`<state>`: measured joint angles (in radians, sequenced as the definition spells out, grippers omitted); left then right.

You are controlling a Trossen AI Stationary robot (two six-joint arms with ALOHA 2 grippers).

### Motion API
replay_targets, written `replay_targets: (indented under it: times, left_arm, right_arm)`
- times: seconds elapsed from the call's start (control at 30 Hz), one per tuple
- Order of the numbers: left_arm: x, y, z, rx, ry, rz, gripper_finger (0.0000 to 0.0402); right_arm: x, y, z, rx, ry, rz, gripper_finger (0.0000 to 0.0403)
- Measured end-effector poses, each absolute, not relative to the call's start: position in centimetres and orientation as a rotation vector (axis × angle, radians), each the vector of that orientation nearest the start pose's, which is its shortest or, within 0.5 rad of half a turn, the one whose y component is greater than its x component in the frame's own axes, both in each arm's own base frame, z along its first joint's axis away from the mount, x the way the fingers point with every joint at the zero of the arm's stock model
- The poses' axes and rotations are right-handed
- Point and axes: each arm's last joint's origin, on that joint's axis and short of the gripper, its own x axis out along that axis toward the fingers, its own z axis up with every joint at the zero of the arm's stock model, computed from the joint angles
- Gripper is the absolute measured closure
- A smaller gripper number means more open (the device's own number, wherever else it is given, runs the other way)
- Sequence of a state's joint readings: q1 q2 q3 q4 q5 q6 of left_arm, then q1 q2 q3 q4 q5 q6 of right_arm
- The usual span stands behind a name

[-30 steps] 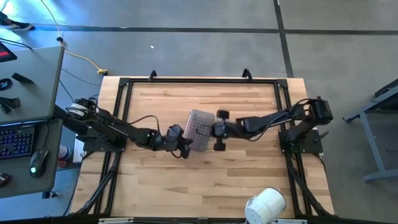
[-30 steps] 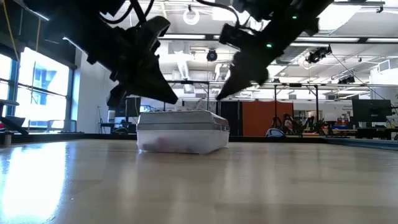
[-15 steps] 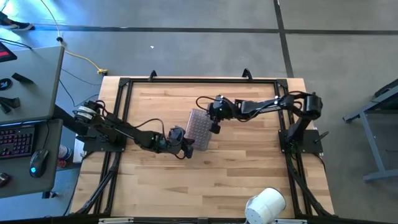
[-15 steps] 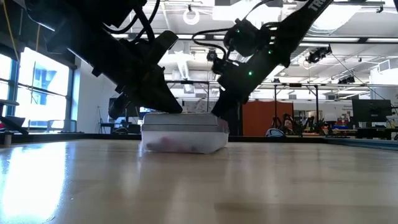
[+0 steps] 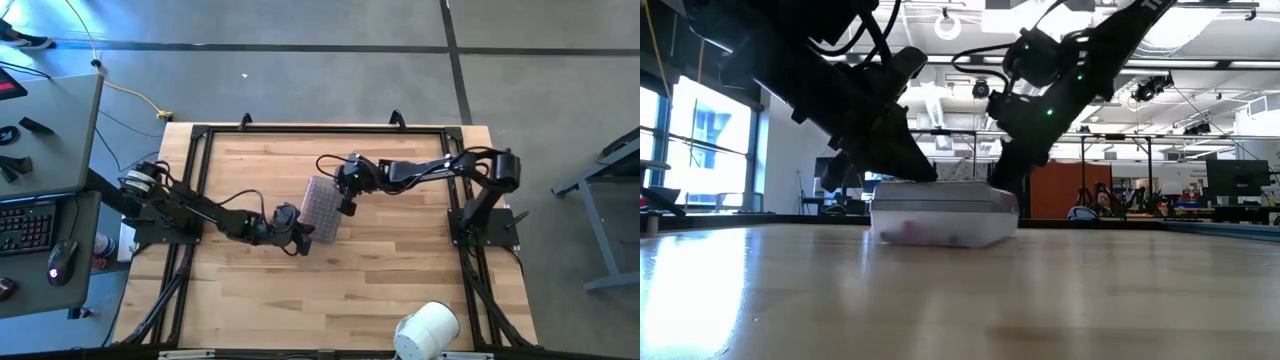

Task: Pick & place school supplies into a supply box
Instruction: Close the supply box, then return to Home Position

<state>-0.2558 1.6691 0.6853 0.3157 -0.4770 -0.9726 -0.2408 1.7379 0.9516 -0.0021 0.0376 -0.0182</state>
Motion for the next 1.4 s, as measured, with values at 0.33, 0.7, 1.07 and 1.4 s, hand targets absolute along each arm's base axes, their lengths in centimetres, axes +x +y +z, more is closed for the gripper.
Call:
replay_targets:
  times: [0.33, 0.7, 1.07, 1.4]
  left_arm:
    - [29.2, -6.4, 14.8, -0.703, 0.512, 0.446, 0.038]
    - [26.7, -5.5, 17.0, -0.634, 0.561, 0.553, 0.038]
    - [26.7, -2.2, 16.9, -0.658, 0.573, 0.674, 0.038]
    - [26.5, 0.0, 18.8, -0.534, 0.564, 0.688, 0.038]
  right_arm:
    - [31.5, -5.2, 17.2, 0.167, 1.005, -0.237, 0.0403]
    - [31.5, -0.1, 17.0, 0.19, 1.049, -0.152, 0.0403]
    - [32.0, 3.9, 17.3, 0.195, 0.975, -0.091, 0.0403]
    - [31.7, 5.5, 19.9, -0.019, 0.815, 0.024, 0.0403]
